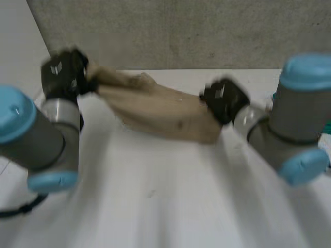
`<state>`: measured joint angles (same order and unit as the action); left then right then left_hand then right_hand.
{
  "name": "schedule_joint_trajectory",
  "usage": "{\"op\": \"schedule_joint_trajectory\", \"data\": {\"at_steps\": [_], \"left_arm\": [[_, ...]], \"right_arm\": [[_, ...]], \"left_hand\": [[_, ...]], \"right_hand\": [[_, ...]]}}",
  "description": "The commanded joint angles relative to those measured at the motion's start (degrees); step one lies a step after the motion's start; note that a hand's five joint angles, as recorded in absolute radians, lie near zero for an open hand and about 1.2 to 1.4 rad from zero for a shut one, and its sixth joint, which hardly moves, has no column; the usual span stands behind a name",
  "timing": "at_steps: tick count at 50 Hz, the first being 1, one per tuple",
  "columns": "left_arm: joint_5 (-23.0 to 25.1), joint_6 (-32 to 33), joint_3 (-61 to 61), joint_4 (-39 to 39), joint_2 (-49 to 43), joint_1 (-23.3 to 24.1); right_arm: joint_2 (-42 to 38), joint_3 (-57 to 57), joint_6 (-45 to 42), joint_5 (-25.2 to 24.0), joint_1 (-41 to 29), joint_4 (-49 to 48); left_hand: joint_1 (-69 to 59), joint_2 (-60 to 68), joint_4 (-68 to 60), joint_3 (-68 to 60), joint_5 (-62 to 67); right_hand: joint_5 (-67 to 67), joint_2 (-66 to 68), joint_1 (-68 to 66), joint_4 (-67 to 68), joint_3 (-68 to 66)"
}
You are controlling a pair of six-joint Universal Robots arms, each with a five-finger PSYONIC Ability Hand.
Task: Fold the laundry.
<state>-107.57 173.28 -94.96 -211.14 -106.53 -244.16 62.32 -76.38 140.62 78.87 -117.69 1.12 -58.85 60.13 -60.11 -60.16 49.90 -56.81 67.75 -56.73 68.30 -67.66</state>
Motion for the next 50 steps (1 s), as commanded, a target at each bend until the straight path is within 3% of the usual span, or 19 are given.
{"op": "schedule_joint_trajectory", "data": {"at_steps": [1, 4, 8, 11, 18, 22, 25, 32, 36, 43, 50], "left_arm": [[0.25, 0.22, -9.98, 2.31, -0.61, -0.8], [0.86, 0.22, -10.6, 5.11, -0.09, -0.71], [2.88, 0.75, -10.24, 6.8, 1.57, -0.53], [5.25, 0.83, -10.33, 6.8, 3.51, -0.88], [17.9, 4.87, -11.3, 6.8, 4.92, -3.25], [26.34, 11.89, -12.97, 7.06, 5.19, -5.01], [33.19, 21.01, -14.81, 7.15, 5.28, -5.81], [40.84, 34.73, -17.27, 8.73, 6.68, -5.37], [44.1, 39.31, -18.33, 10.13, 7.73, -5.63], [49.03, 41.62, -18.16, 16.54, 10.46, -7.12], [56.06, 43.28, -17.45, 25.07, 12.57, -13.36]], "right_arm": [[0.78, -16.6, 0.09, -4.95, 0.09, -4.01], [1.66, -20.56, 0.27, -4.78, 0.09, -7.0], [4.38, -23.38, 0.8, -4.78, 0.0, -8.59], [6.23, -24.35, 0.97, -4.69, 0.0, -8.86], [7.64, -26.19, 4.83, -4.69, 1.67, -11.75], [7.64, -26.11, 7.21, -5.13, 2.81, -11.93], [7.64, -26.11, 7.74, -5.21, 2.9, -12.11], [7.55, -26.11, 7.74, -4.86, 3.17, -12.28], [7.55, -26.02, 7.74, -4.86, 3.25, -12.28], [7.55, -26.02, 7.83, -4.69, 3.78, -12.46], [7.55, -26.02, 7.83, -4.69, 4.05, -12.64]], "left_hand": [[18.48, -19.76, 19.74, 19.79, -19.53], [37.1, -38.38, 38.36, 38.41, -38.15], [45.27, -46.55, 46.53, 46.58, -46.32], [45.27, -46.55, 46.53, 46.58, -46.32], [43.76, -45.04, 45.02, 45.07, -44.81], [43.08, -44.36, 44.35, 44.39, -44.13], [42.75, -44.03, 44.01, 44.05, -43.8], [36.53, -37.81, 37.79, 37.84, -37.58], [33.17, -34.46, 34.44, 34.48, -34.22], [24.59, -25.87, 25.85, 25.89, -25.64], [24.08, -25.36, 25.34, 25.38, -25.13]], "right_hand": [[-13.19, 12.25, -23.27, 11.7, -12.34], [-13.19, 12.25, -23.27, 11.7, -12.34], [-13.19, 12.25, -23.27, 11.7, -12.34], [-13.19, 12.25, -23.27, 11.7, -12.34], [-13.19, 12.25, -23.27, 11.7, -12.34], [-13.19, 12.25, -23.27, 11.7, -12.34], [-13.19, 12.25, -23.27, 11.7, -12.34], [-13.19, 12.25, -23.27, 11.7, -12.34], [-13.19, 12.25, -23.27, 11.7, -12.34], [-13.19, 12.25, -23.27, 11.7, -12.34], [-13.19, 12.25, -23.27, 11.7, -12.34]]}}
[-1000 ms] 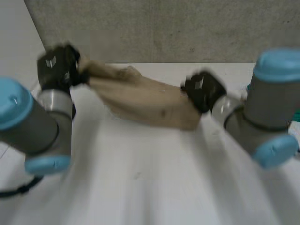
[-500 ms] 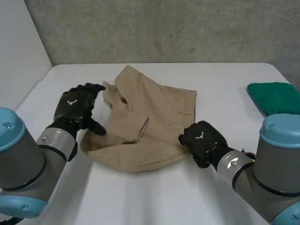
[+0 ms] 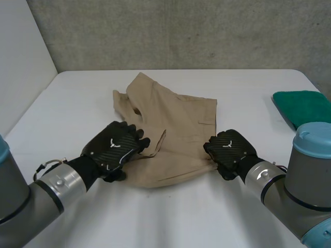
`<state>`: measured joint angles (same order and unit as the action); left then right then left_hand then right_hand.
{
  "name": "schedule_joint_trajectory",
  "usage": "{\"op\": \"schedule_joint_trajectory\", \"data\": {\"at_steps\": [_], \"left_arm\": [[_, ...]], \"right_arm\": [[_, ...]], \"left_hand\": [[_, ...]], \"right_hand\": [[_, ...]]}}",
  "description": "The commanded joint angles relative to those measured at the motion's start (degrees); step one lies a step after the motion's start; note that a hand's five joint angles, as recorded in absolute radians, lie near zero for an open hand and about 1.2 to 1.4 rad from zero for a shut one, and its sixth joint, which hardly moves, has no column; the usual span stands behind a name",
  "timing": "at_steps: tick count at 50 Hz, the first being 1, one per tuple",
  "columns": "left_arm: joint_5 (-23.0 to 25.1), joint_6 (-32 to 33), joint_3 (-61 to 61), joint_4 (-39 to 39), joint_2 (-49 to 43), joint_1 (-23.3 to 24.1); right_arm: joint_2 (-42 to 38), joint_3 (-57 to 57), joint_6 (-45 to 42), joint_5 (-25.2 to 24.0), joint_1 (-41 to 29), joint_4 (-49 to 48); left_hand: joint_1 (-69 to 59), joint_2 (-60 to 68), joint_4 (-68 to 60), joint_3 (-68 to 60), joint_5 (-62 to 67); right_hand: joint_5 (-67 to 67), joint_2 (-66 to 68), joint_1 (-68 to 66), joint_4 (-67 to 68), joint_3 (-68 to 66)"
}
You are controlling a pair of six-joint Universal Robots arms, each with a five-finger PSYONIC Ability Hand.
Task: Fold the laundry.
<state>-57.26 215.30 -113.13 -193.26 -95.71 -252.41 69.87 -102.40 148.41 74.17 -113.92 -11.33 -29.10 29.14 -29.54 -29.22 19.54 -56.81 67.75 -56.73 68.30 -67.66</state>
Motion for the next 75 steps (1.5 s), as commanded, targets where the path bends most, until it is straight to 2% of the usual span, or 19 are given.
{"op": "schedule_joint_trajectory", "data": {"at_steps": [1, 6, 14, 27, 36, 40, 43, 45, 47, 50, 52, 54, 56, 59, 61, 64, 68, 73, 75], "left_arm": [[6.19, 1.88, 0.8, 8.06, 1.75, -5.72], [6.55, 8.1, 1.5, 13.42, 1.66, -9.5], [6.28, 13.39, 1.42, 15.19, -1.41, -11.97], [3.73, 16.47, 2.82, 10.97, -7.39, -12.58], [3.64, 21.3, 2.73, 6.67, -11.69, -12.32], [3.56, 22.53, 2.91, 5.35, -13.54, -11.97], [3.47, 23.15, 3.0, 4.38, -14.86, -11.7], [2.86, 23.85, 3.17, 3.76, -15.39, -11.62], [1.98, 23.94, 3.35, 3.68, -14.95, -11.44], [-1.18, 22.63, 3.96, 3.85, -11.8, -10.39], [-4.68, 20.88, 4.84, 3.94, -5.67, -8.73], [-7.68, 18.07, 5.72, 3.94, -1.87, -7.49], [-13.02, 11.77, 7.21, 4.38, 3.3, -5.65], [-18.14, 4.8, 8.27, 5.69, 8.32, -4.15], [-21.83, -0.04, 8.45, 9.2, 14.13, -2.92], [-23.16, -1.11, 7.84, 15.51, 19.22, -2.13], [-23.6, -0.85, 6.61, 22.2, 20.12, -0.11], [-24.39, -0.14, 6.08, 25.12, 18.1, 2.36], [-24.39, -0.58, 5.9, 24.77, 14.61, 2.79]], "right_arm": [[0.0, 0.01, 0.04, 0.01, 0.27, -0.18], [0.0, 0.01, 0.04, 0.1, 0.18, -0.18], [0.0, -0.08, 0.04, 0.1, 0.1, -0.18], [0.0, -0.08, 0.13, 0.19, 0.01, -0.18], [-0.08, 0.01, 0.22, 0.28, 0.1, -0.45], [-0.35, 0.01, 0.22, 0.36, 0.1, -0.45], [-0.52, 0.27, 0.22, 0.63, 0.1, -0.45], [-0.61, 0.62, 0.13, 1.06, 0.1, -0.36], [-0.26, 1.59, -0.48, 1.59, 0.1, 0.43], [0.26, 4.12, -1.8, 2.64, 0.01, 3.57], [1.84, 5.89, -3.03, 3.35, -0.08, 7.44], [7.17, 9.39, -5.66, 4.14, 0.1, 14.97], [11.23, 12.12, -7.86, 4.67, 0.1, 20.44], [15.64, 16.26, -10.59, 4.32, -0.08, 28.19], [17.22, 18.45, -11.64, 4.49, -0.17, 31.35], [19.16, 21.8, -13.84, 4.76, -0.69, 36.63], [20.48, 23.74, -16.65, 5.11, -0.78, 42.52], [19.0, 22.87, -17.8, 6.25, -0.96, 44.03], [17.15, 22.6, -17.36, 6.34, -1.05, 43.76]], "left_hand": [[-5.84, 5.8, -5.4, -5.72, 5.4], [-5.85, 5.8, -5.4, -5.72, 5.4], [-5.34, 5.29, -4.9, -5.22, 4.89], [-8.03, 7.99, -7.59, -7.91, 7.59], [-14.25, 14.2, -13.81, -14.13, 13.8], [-20.8, 20.75, -20.36, -20.68, 20.35], [-34.4, 34.35, -33.95, -34.27, 33.95], [-49.86, 49.82, -49.42, -49.74, 49.42], [-50.9, 50.86, -50.46, -50.78, 50.46], [-50.9, 50.86, -50.46, -50.78, 50.46], [-50.9, 50.86, -50.46, -50.78, 50.46], [-50.9, 50.86, -50.46, -50.78, 50.46], [-50.9, 50.86, -50.46, -50.78, 50.46], [-50.9, 50.86, -50.46, -50.78, 50.46], [-50.9, 50.86, -50.46, -50.78, 50.46], [-50.9, 50.86, -50.46, -50.78, 50.46], [-50.9, 50.86, -50.46, -50.78, 50.46], [-50.9, 50.86, -50.46, -50.78, 50.46], [-50.9, 50.86, -50.46, -50.78, 50.46]], "right_hand": [[-13.19, 12.25, -23.27, 11.69, -12.34], [-13.19, 12.25, -23.27, 11.69, -12.34], [-13.19, 12.25, -23.27, 11.69, -12.34], [-13.19, 12.25, -23.27, 11.69, -12.34], [-13.19, 12.25, -23.27, 11.69, -12.34], [-13.19, 12.25, -23.27, 11.69, -12.34], [-13.19, 12.25, -23.27, 11.69, -12.34], [-13.19, 12.25, -23.27, 11.69, -12.34], [-13.19, 12.25, -23.27, 11.69, -12.34], [-13.19, 12.25, -23.27, 11.69, -12.34], [-13.19, 12.25, -23.27, 11.69, -12.34], [-13.19, 12.25, -23.27, 11.69, -12.34], [-13.19, 12.25, -23.27, 11.69, -12.34], [-13.19, 12.25, -23.27, 11.69, -12.34], [-13.19, 12.25, -23.27, 11.69, -12.34], [-13.19, 12.25, -23.27, 11.69, -12.34], [-13.19, 12.25, -23.27, 11.69, -12.34], [-13.19, 12.25, -23.27, 11.69, -12.34], [-13.19, 12.25, -23.27, 11.69, -12.34]]}}
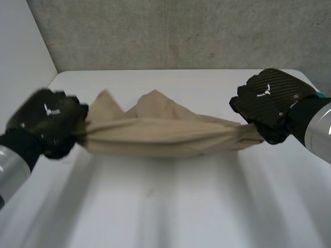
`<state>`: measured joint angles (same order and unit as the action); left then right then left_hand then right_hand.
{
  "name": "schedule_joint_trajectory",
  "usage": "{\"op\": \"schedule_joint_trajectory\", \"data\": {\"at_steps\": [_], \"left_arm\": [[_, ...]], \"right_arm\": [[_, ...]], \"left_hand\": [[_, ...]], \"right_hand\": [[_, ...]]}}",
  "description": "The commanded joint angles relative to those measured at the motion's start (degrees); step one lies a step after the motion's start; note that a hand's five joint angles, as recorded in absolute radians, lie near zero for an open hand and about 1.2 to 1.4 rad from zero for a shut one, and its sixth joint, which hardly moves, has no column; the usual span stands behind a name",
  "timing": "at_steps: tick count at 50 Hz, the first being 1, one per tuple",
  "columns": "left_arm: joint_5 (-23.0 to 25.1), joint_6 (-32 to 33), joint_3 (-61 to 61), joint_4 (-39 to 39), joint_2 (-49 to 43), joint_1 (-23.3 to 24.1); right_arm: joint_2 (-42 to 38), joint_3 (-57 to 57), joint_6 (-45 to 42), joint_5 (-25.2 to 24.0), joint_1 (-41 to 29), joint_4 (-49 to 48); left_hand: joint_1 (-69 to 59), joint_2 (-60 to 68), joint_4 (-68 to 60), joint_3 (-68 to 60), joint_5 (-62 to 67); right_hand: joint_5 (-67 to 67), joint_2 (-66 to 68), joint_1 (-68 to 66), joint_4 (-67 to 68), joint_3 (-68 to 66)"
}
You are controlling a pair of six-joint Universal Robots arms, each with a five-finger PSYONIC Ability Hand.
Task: Fold the laundry.
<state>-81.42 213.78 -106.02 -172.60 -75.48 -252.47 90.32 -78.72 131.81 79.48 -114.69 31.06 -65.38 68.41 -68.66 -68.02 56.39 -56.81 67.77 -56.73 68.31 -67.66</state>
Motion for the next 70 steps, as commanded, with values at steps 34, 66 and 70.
{"op": "schedule_joint_trajectory", "data": {"at_steps": [34, 66, 70], "left_arm": [[-4.54, -3.54, 13.82, -5.64, -37.54, 7.43], [-7.0, -3.02, 14.7, 4.29, -13.83, 9.36], [-7.0, -1.53, 14.18, 4.73, -10.04, 9.19]], "right_arm": [[-21.15, -2.22, 17.08, -2.83, 0.79, 2.76], [-4.81, 7.35, 7.94, -1.96, 0.79, 0.66], [-5.07, 7.8, 4.25, -1.43, 0.7, 3.83]], "left_hand": [[-14.62, 11.59, -11.34, -11.98, 13.61], [-14.62, 11.59, -11.34, -11.98, 13.61], [-14.62, 11.59, -11.34, -11.98, 13.61]], "right_hand": [[38.39, -39.35, 28.31, -39.89, 39.24], [-13.19, 12.23, -23.27, 11.69, -12.34], [-13.19, 12.23, -23.27, 11.69, -12.34]]}}
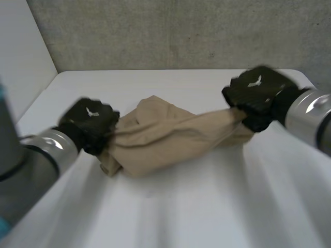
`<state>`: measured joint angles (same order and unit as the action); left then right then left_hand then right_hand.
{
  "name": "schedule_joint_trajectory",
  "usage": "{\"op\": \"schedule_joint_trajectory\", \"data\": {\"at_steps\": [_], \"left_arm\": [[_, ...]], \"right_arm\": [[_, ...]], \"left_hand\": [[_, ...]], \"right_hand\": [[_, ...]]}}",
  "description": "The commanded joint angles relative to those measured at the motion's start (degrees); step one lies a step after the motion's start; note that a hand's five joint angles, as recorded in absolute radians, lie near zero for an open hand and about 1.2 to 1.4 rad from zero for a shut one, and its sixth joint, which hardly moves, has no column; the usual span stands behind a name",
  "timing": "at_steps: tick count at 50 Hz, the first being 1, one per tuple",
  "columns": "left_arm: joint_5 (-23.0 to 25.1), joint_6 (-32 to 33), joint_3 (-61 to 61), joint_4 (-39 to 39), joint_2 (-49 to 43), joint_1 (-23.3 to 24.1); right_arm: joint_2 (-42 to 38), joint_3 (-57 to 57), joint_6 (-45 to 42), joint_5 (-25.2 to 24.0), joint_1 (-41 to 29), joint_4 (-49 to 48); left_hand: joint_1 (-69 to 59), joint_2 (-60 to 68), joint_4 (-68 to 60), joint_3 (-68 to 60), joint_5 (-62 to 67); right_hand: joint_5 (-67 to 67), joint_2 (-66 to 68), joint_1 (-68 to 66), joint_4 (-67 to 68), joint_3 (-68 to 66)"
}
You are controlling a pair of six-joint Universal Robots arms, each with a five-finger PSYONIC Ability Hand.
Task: Fold the laundry.
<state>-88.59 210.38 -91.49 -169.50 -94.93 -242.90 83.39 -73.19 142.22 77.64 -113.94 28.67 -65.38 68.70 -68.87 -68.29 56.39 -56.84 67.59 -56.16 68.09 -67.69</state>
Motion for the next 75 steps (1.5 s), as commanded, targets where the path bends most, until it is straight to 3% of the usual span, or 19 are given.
{"op": "schedule_joint_trajectory", "data": {"at_steps": [1, 5, 10, 17, 23, 28, 30, 34, 42, 50, 57, 61, 65, 68, 75], "left_arm": [[0.17, 2.48, -0.53, 1.54, 9.15, -0.38], [0.0, 6.7, -1.41, 1.54, 4.76, -0.38], [-0.44, 11.1, 0.78, 0.84, -4.98, -0.29], [-1.58, 9.96, 13.25, -4.78, -20.11, -0.47], [-3.96, 8.91, 28.19, -19.62, -28.91, -0.38], [-4.22, 6.89, 36.81, -36.22, -28.91, -0.38], [-4.4, 4.96, 38.83, -44.38, -28.21, -0.2], [-4.92, 1.1, 39.02, -52.32, -25.76, 0.15], [-6.16, -3.57, 32.54, -47.69, -22.94, 0.5], [-5.72, -3.22, 18.66, -43.64, -22.93, 0.85], [-5.19, -2.61, 6.95, -43.02, -26.79, 1.64], [-5.36, 1.68, 3.61, -40.22, -29.0, 2.87], [-5.98, 7.92, 0.09, -33.2, -28.04, 4.1], [-6.59, 11.79, -3.32, -26.27, -22.44, 4.02], [-8.62, 14.0, -11.95, -11.14, -10.29, 4.63]], "right_arm": [[1.78, 2.09, -6.68, 0.5, 0.04, 6.57], [-0.23, 1.29, -7.83, 2.08, 0.04, 6.75], [-8.21, 2.26, -8.01, 5.15, -0.05, 5.7], [-18.42, 6.29, -7.13, 6.3, -0.75, -6.16], [-24.76, 17.09, -5.55, 9.72, -1.02, -18.9], [-28.97, 31.66, -5.37, 11.22, -1.55, -35.04], [-29.42, 35.11, -5.19, 11.4, -1.63, -38.68], [-29.33, 39.78, -2.92, 11.92, -2.6, -41.68], [-28.8, 38.21, 5.97, 11.22, -2.42, -41.86], [-32.05, 27.5, 2.29, 7.97, -2.34, -36.15], [-37.5, 16.33, -4.05, 8.23, -2.16, -31.4], [-38.04, 11.5, -5.19, 8.49, -1.99, -29.56], [-35.58, 7.1, -4.67, 8.5, -2.07, -25.78], [-30.49, 2.62, -4.84, 8.32, -2.07, -21.57], [-16.51, -8.89, -6.86, 7.53, -2.07, -7.16]], "left_hand": [[-14.62, 11.3, -11.13, -11.71, 13.61], [-14.62, 11.3, -11.13, -11.71, 13.61], [-14.62, 11.3, -11.13, -11.71, 13.61], [-14.62, 11.3, -11.13, -11.71, 13.61], [-14.62, 11.3, -11.13, -11.71, 13.61], [-14.62, 11.3, -11.13, -11.71, 13.61], [-14.62, 11.3, -11.13, -11.71, 13.61], [-14.62, 11.3, -11.13, -11.71, 13.61], [-14.62, 11.3, -11.13, -11.71, 13.61], [-14.62, 11.3, -11.13, -11.71, 13.61], [-14.62, 11.3, -11.13, -11.71, 13.61], [-14.62, 11.3, -11.13, -11.71, 13.61], [-14.62, 11.3, -11.13, -11.71, 13.61], [-14.62, 11.3, -11.13, -11.71, 13.61], [-14.62, 11.3, -11.13, -11.71, 13.61]], "right_hand": [[-13.16, 12.41, -23.84, 11.91, -12.31], [-13.16, 12.41, -23.84, 11.91, -12.31], [-13.16, 12.41, -23.84, 11.91, -12.31], [-13.16, 12.41, -23.84, 11.91, -12.31], [-13.16, 12.41, -23.84, 11.91, -12.31], [-13.16, 12.41, -23.84, 11.91, -12.31], [-13.16, 12.41, -23.84, 11.91, -12.31], [-13.16, 12.41, -23.84, 11.91, -12.31], [-13.16, 12.41, -23.84, 11.91, -12.31], [-13.16, 12.41, -23.84, 11.91, -12.31], [-13.16, 12.41, -23.84, 11.91, -12.31], [-13.16, 12.41, -23.84, 11.91, -12.31], [-13.16, 12.41, -23.84, 11.91, -12.31], [-13.16, 12.41, -23.84, 11.91, -12.31], [-13.16, 12.41, -23.84, 11.91, -12.31]]}}
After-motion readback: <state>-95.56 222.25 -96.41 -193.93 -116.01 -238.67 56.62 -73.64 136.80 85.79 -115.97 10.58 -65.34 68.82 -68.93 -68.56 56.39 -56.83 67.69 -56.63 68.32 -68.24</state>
